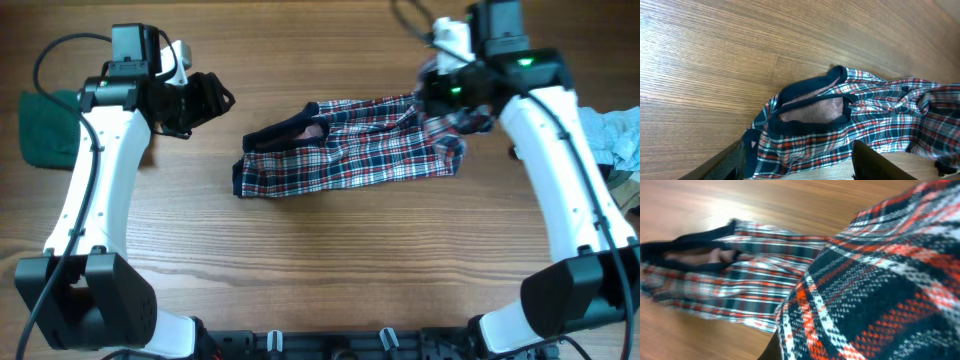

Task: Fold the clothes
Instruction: 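Fold the right end of the strip leftward over the left half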

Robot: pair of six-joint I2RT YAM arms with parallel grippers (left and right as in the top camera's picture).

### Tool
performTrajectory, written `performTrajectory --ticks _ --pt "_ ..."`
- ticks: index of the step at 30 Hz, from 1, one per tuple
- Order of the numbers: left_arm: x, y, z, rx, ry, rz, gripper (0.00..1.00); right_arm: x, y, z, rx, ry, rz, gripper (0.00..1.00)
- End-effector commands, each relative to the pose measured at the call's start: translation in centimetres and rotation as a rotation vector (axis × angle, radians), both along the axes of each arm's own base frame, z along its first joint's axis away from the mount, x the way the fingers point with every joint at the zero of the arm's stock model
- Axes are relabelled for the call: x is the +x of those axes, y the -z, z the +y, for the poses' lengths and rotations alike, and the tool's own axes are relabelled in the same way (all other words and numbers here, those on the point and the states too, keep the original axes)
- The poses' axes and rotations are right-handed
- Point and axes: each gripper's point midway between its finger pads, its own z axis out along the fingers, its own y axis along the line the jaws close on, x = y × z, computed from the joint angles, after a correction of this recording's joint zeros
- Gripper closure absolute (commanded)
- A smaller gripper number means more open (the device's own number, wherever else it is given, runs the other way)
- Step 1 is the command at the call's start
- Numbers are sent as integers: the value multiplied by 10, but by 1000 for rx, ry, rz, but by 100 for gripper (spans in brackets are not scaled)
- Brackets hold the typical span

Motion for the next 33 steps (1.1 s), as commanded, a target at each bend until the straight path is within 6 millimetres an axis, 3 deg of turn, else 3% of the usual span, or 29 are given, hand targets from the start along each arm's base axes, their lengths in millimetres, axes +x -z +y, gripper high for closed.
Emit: performTrajectory --ticks 1,3,5,6,8,11,13,15,18,20,23,25,26,28,29,33 --pt "0 -18 0 -21 -2 -38 33 -20 -18 88 56 -230 -71 96" --pt "1 -19 8 -18 -23 -40 34 -34 -21 130 79 -312 -91 96" --pt "1 -27 32 -43 -109 -46 35 -57 -18 184 126 -448 -98 96" --pt "0 -31 38 -59 -123 -57 35 -62 -13 197 135 -481 -95 96" --pt "-6 -44 58 -82 -172 -79 36 -77 13 234 133 -557 -59 96" --pt "-16 -54 70 -73 -200 -94 35 -90 58 267 144 -617 29 96" --pt "-18 -55 70 -73 -199 -93 35 -95 72 277 164 -632 68 55" --pt "-19 -55 70 -73 -199 -87 35 -105 62 283 225 -679 83 43" --pt "-19 -55 70 -73 -199 -87 35 -98 18 272 285 -659 5 37" --pt "-19 -55 70 -73 -199 -87 35 -84 6 256 301 -571 5 34" --pt "-20 -54 69 -66 -185 -88 34 -62 25 199 230 -352 126 48" --pt "-21 -53 70 -57 -176 -88 34 -67 39 170 168 -340 197 55" --pt "-20 -54 70 -56 -176 -90 34 -72 49 162 134 -361 222 51" --pt "-19 -54 70 -56 -176 -94 34 -75 73 153 67 -403 227 22" --pt "-20 -54 70 -56 -176 -93 34 -69 82 151 47 -395 202 17" --pt "-20 -54 70 -57 -175 -92 34 -44 102 166 56 -441 114 19"
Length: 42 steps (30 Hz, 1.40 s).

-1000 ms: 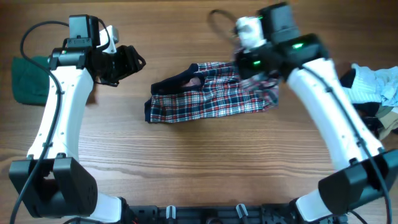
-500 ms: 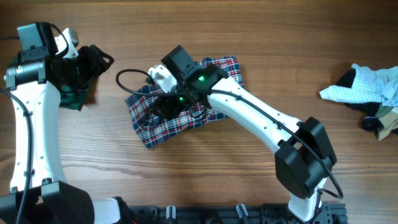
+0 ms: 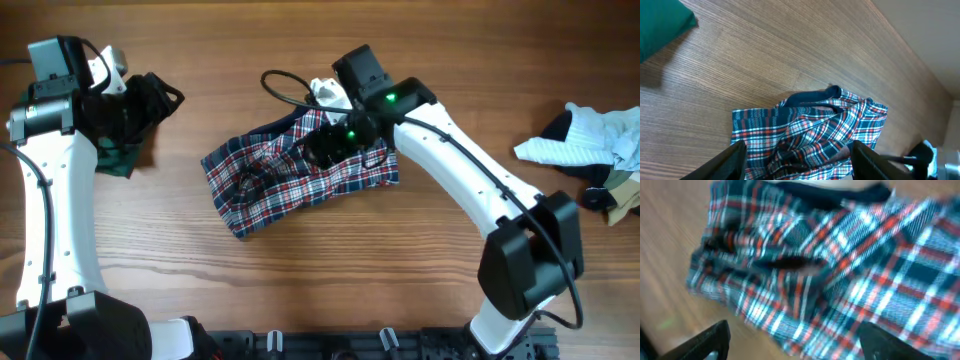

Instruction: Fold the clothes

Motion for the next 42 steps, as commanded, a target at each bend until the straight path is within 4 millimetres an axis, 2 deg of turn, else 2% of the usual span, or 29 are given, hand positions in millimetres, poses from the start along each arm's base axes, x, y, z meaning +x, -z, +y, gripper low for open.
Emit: performTrajectory --ticks 1,5,6,9,10,12,13,16,18,19,20,22,24,25,26,28,29,31,32,33,34,36,37,39,41,42 --pt "2 -14 -1 12 23 -46 34 8 31 4 -34 -41 -3 20" --pt "1 -14 -1 11 23 -44 34 2 54 21 28 -96 62 24" --pt "1 -14 -1 11 23 -43 34 2 59 22 26 -91 72 29" --pt "1 -14 -1 11 23 -43 34 4 54 35 80 -89 67 61" --pt "1 -14 -1 11 23 -43 34 7 50 40 111 -89 60 75" --pt "1 -14 -1 11 22 -43 34 14 32 60 230 -99 39 92" --pt "1 -14 -1 11 23 -43 34 18 24 67 276 -88 33 96" --pt "1 -14 -1 11 23 -43 33 45 -29 103 529 -116 -102 96" --pt "1 -14 -1 11 23 -43 33 64 -62 116 638 -111 -220 96" --pt "1 -14 -1 10 23 -41 33 68 -70 119 665 -102 -242 93" --pt "0 -13 -1 9 23 -38 33 70 -75 120 687 -87 -241 50" --pt "-2 -12 -2 7 23 -28 33 66 -69 119 675 -80 -204 11" --pt "-3 -12 -2 6 23 -25 32 65 -55 109 629 -57 -151 2" --pt "-3 -11 -4 7 30 -24 31 69 -46 96 603 -23 -114 0" --pt "-3 -11 -10 17 63 -28 31 75 -32 73 560 38 -52 0" --pt "-6 -10 -30 31 142 -26 40 78 -16 37 499 130 43 9" --pt "-7 -9 -40 42 187 -31 41 77 -10 25 473 147 68 10" --pt "-8 -1 -66 114 278 -21 53 66 5 -11 389 191 156 13" --pt "-8 9 -75 153 304 4 69 61 13 -30 349 233 205 13" --pt "-6 20 -84 179 329 31 83 56 17 -40 329 251 240 13" --pt "-3 36 -96 180 361 60 87 52 21 -50 312 276 276 13" --pt "3 76 -109 175 390 141 91 45 27 -66 270 281 303 14" --pt "4 96 -110 178 385 191 93 46 34 -76 220 303 296 13" --pt "2 144 -109 157 357 328 89 44 39 -84 162 276 268 13" --pt "-1 183 -104 174 356 422 89 45 42 -93 109 290 246 12" --pt "-2 197 -96 210 333 457 90 47 43 -96 91 299 235 12"
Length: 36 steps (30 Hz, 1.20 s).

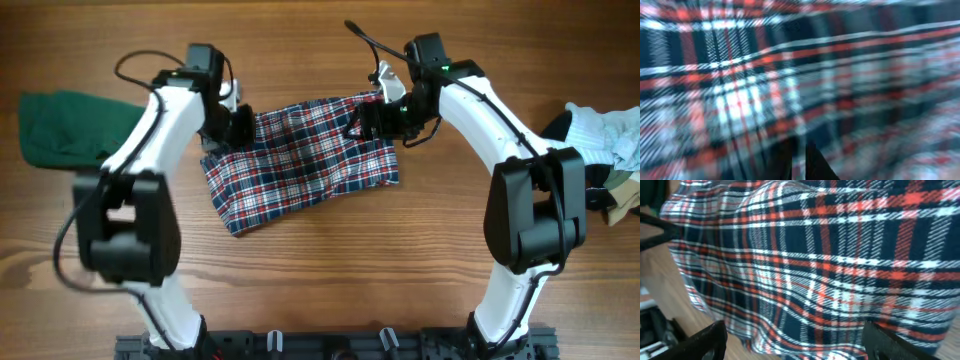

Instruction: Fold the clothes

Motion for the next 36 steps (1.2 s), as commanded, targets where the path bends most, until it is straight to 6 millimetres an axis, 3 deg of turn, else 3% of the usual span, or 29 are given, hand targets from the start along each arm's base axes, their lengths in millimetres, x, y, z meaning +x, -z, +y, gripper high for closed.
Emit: performTrajectory --ticks 1,4,6,7,14,18,23,28,29,31,33,35,36 --pt "-6 43 23 126 -72 98 90 8 -9 -17 -101 -2 -85 12" --pt "-2 50 55 217 -189 107 81 10 -5 -39 -186 56 -69 5" --pt "0 50 69 202 -230 108 71 13 -5 -46 -184 65 -76 3" --pt "1 47 69 165 -244 108 66 13 -8 -41 -143 -17 -116 2" --pt "12 16 14 -186 -205 76 55 10 -4 -24 -29 -182 -178 1" --pt "11 16 3 -182 -172 69 54 8 21 -18 -2 -152 -97 1" --pt "14 15 -11 -181 -136 47 53 -8 55 9 86 -168 30 3" --pt "14 17 -9 -154 -132 44 50 -22 57 45 119 -250 25 4" --pt "14 17 -9 -154 -133 44 50 -26 57 52 118 -261 30 11" --pt "14 17 -10 -154 -131 44 50 -21 57 53 113 -207 49 39" --pt "13 17 -10 -154 -131 44 49 -15 59 46 91 -145 70 93" --pt "13 17 -10 -154 -127 43 49 -10 56 30 28 -109 59 96" --pt "14 17 -10 -155 -127 42 50 -6 48 11 -44 -76 43 96"
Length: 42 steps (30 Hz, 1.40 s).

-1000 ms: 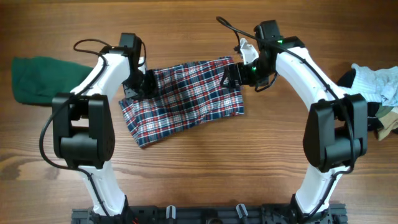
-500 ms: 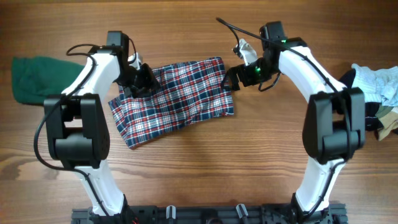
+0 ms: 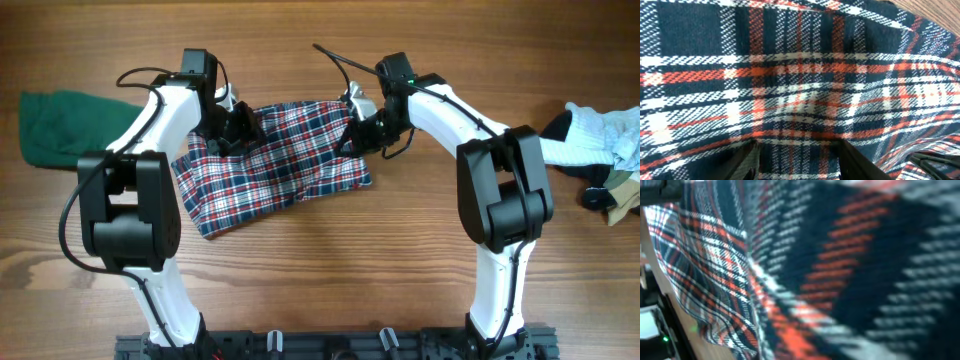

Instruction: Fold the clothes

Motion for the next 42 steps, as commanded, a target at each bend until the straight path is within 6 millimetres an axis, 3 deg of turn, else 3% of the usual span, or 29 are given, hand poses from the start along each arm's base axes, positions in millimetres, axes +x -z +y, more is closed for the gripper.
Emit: performTrajectory --ticks 1,5,7,9,11,13,17,22,25,28,30,32,33,36,39,42 --pt "2 -6 -2 -2 10 -29 51 12 -14 -54 -218 133 -32 96" --pt "11 -13 4 -17 -11 -54 51 9 -64 -142 -551 269 -134 96" --pt "21 -35 2 -91 -19 -100 53 4 -93 -187 -758 321 -210 96" --pt "26 -52 2 -126 -24 -137 53 4 -105 -189 -771 329 -230 95" --pt "30 -80 10 -137 -39 -203 53 5 -118 -175 -751 306 -256 96" --pt "31 -106 19 -135 -56 -267 52 2 -124 -148 -701 252 -270 96" --pt "20 -165 25 -127 -60 -397 51 -13 -128 -61 -570 93 -347 95" --pt "7 -211 24 -124 -54 -513 51 -37 -112 16 -414 23 -290 95" --pt "4 -217 24 -123 -53 -525 51 -41 -90 27 -450 -5 -263 96" --pt "-1 -212 26 -111 -60 -492 50 -31 -88 -11 -631 48 -303 96" --pt "-7 -208 22 -113 -54 -460 57 -26 -96 -45 -711 98 -295 96" --pt "-16 -202 6 -145 -86 -384 63 -23 -103 -70 -725 154 -263 96" --pt "-15 -196 -19 -177 -84 -346 73 -18 -105 -91 -723 253 -214 96" --pt "-15 -178 -72 -207 11 -313 94 -17 -113 -113 -746 314 -184 96" --pt "-16 -137 -133 -241 23 -191 96 -14 -129 -131 -801 342 -196 96" --pt "-22 -116 -184 -308 21 -116 96 -13 -135 -138 -837 364 -207 96"
